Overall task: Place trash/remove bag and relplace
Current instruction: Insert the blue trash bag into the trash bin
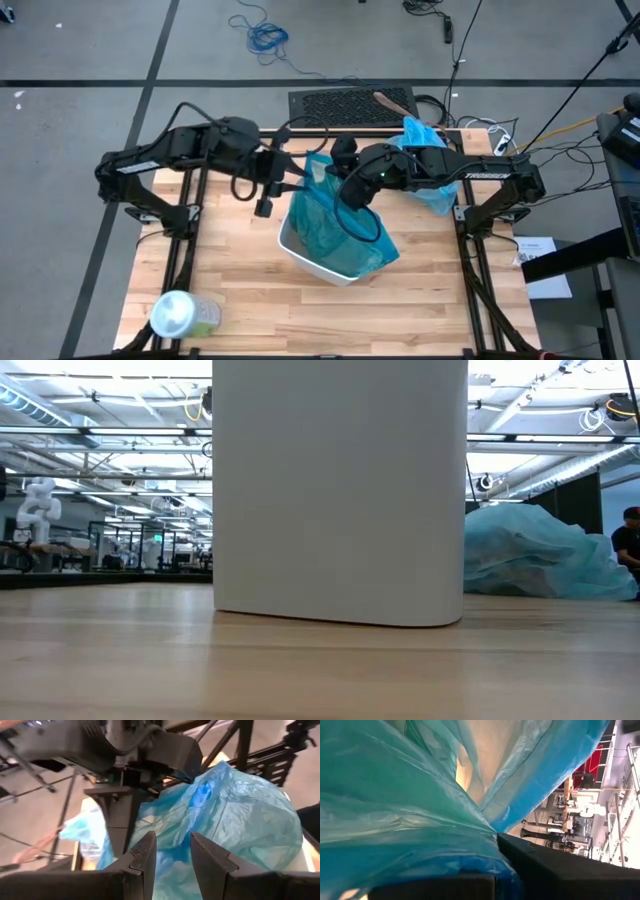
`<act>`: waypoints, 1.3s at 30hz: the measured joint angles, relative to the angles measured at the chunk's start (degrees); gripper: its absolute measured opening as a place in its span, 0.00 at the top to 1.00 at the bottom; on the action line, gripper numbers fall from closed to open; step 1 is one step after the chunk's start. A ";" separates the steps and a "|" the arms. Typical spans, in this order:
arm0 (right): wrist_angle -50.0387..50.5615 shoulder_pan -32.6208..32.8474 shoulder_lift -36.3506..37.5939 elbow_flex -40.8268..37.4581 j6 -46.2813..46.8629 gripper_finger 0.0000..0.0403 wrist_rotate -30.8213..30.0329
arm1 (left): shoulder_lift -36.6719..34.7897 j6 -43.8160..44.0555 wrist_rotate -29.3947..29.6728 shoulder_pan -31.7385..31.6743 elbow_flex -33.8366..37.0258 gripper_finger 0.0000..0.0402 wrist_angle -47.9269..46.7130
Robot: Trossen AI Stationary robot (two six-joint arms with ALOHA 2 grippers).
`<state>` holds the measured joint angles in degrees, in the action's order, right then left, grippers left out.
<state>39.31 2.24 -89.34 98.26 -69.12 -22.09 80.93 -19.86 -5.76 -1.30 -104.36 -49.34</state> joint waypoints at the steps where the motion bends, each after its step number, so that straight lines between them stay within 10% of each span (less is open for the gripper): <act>1: 0.00 0.00 0.00 0.00 0.00 1.00 0.02 | 0.49 -0.01 -1.26 -0.57 0.00 0.71 0.08; 12: 0.13 0.11 0.00 0.02 1.16 1.00 2.56 | 3.76 -4.41 -8.97 -2.20 0.00 0.72 -0.02; 21: -0.08 -1.17 0.00 0.02 7.11 1.00 2.54 | 3.52 -4.29 -6.85 5.91 0.00 0.98 -7.67; 39: -10.29 -2.69 -0.02 0.02 12.09 1.00 2.56 | 3.43 16.24 22.32 27.96 10.99 1.00 -9.33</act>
<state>29.02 -0.45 -89.36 98.28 -57.03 -19.53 84.36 -3.61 16.57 26.66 -93.37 -58.67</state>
